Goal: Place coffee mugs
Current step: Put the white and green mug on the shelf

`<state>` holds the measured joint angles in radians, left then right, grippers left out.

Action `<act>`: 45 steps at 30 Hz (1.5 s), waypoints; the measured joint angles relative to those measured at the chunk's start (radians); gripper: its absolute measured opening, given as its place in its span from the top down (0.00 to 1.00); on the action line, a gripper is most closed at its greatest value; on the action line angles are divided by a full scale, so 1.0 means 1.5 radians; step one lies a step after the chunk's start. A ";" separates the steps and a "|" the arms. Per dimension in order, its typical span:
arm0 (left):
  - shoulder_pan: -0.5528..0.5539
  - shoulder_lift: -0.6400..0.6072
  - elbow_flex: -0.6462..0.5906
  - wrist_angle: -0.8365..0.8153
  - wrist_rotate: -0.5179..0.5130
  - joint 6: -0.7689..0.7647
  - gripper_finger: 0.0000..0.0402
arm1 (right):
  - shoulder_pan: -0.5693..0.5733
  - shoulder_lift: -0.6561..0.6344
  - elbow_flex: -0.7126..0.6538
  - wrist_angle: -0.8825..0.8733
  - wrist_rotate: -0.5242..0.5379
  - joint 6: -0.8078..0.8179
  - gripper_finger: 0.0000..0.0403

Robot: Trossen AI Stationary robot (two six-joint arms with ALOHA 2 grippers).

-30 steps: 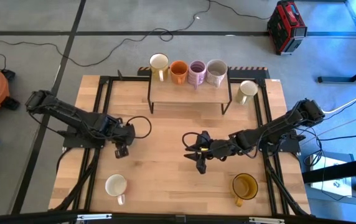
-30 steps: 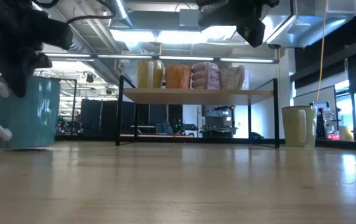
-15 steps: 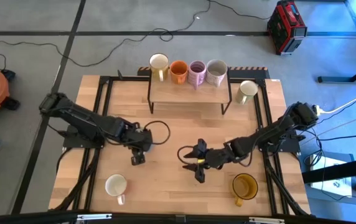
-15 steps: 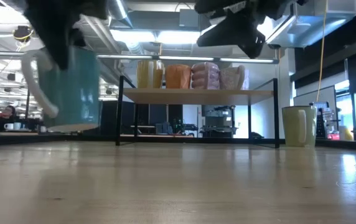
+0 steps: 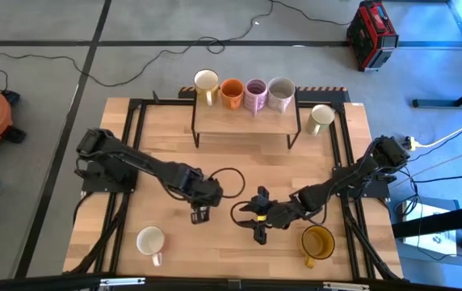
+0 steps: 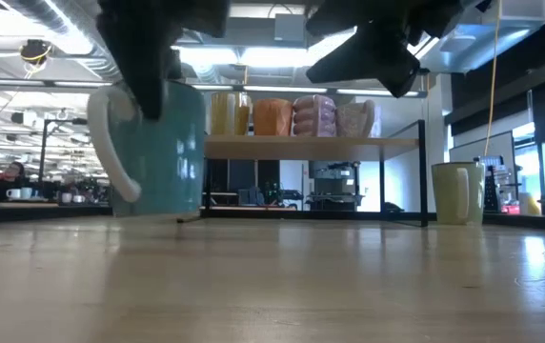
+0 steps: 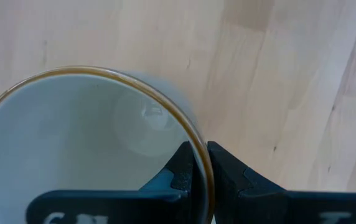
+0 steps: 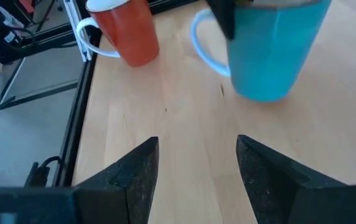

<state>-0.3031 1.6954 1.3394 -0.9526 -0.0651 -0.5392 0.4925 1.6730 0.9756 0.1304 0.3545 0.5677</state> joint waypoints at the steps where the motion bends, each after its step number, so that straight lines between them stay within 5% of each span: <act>1: 0.000 0.010 0.005 0.000 0.007 0.000 0.95 | -0.001 0.000 0.000 0.000 0.001 0.000 0.50; 11: 0.002 0.051 0.015 0.009 0.002 -0.044 0.93 | -0.001 0.000 0.000 -0.005 0.014 -0.003 0.50; 27: 0.005 0.033 0.014 0.010 0.010 -0.053 0.68 | -0.001 0.000 0.000 -0.013 0.013 -0.003 0.50; 36: -0.011 -0.083 0.014 -0.010 -0.024 -0.019 0.63 | -0.001 0.019 0.001 0.060 0.000 -0.033 0.50; 45: -0.082 -0.242 0.014 -0.039 -0.098 0.047 0.63 | -0.002 0.156 0.103 0.107 0.019 -0.102 0.50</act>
<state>-0.4261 1.3330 1.3609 -1.0107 -0.2123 -0.4686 0.4896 1.9070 1.1306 0.2911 0.3830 0.4143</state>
